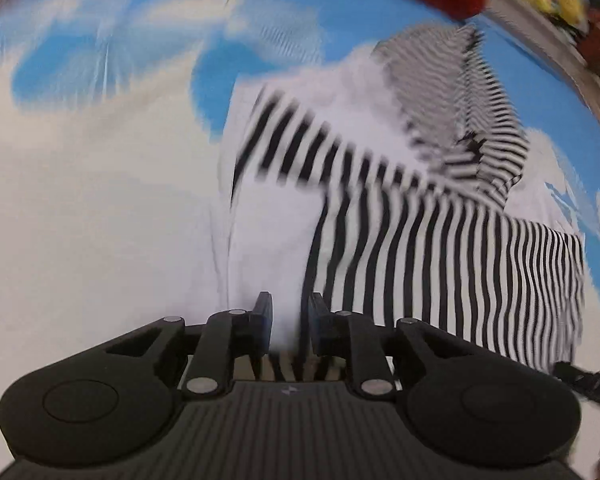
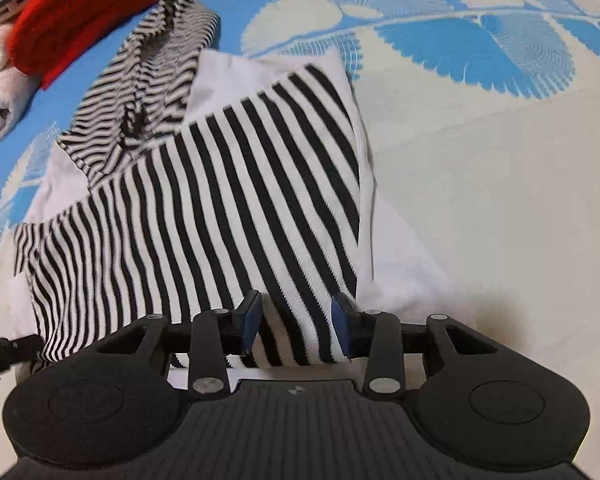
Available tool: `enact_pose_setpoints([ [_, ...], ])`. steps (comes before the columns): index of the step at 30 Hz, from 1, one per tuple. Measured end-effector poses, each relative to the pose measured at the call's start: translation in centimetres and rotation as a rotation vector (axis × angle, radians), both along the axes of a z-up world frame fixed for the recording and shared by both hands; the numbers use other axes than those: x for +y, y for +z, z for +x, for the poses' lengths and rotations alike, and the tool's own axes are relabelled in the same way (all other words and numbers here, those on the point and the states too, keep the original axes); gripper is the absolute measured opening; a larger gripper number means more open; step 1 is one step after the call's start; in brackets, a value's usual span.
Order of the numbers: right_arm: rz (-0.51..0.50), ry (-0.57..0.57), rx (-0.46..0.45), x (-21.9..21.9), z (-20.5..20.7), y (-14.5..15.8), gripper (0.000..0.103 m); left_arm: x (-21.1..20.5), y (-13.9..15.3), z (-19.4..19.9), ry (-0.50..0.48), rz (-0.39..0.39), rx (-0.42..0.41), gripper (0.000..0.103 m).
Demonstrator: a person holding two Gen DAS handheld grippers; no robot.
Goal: Fold small clothes
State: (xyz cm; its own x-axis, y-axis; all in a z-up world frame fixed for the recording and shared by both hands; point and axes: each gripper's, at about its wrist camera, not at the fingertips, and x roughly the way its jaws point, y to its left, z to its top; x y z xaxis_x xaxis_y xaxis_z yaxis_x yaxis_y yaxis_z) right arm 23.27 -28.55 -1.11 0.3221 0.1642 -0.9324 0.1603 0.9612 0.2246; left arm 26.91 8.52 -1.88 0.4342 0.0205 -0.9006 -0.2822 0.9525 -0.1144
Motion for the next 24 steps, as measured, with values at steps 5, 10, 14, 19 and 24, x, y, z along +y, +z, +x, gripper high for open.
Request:
enact_pose_setpoints([
  [5,-0.027,0.001,0.016,-0.9,-0.1,-0.6,0.037,0.3,-1.9,0.7,0.014,-0.038,0.076,0.032],
  [10,-0.022,-0.009,-0.085,-0.9,0.0,1.9,0.039,-1.3,1.3,0.2,-0.048,0.059,-0.084,0.034],
  [14,-0.099,0.057,-0.244,0.1,0.2,4.9,0.042,-2.5,2.3,0.0,-0.095,0.086,-0.171,0.050],
  [19,-0.197,0.124,-0.397,0.6,0.6,6.9,0.044,-3.7,2.7,0.2,-0.118,0.129,-0.220,0.067],
  [24,-0.216,0.099,-0.379,-0.4,2.1,6.0,0.048,-4.3,3.3,0.0,-0.130,0.228,-0.295,0.076],
])
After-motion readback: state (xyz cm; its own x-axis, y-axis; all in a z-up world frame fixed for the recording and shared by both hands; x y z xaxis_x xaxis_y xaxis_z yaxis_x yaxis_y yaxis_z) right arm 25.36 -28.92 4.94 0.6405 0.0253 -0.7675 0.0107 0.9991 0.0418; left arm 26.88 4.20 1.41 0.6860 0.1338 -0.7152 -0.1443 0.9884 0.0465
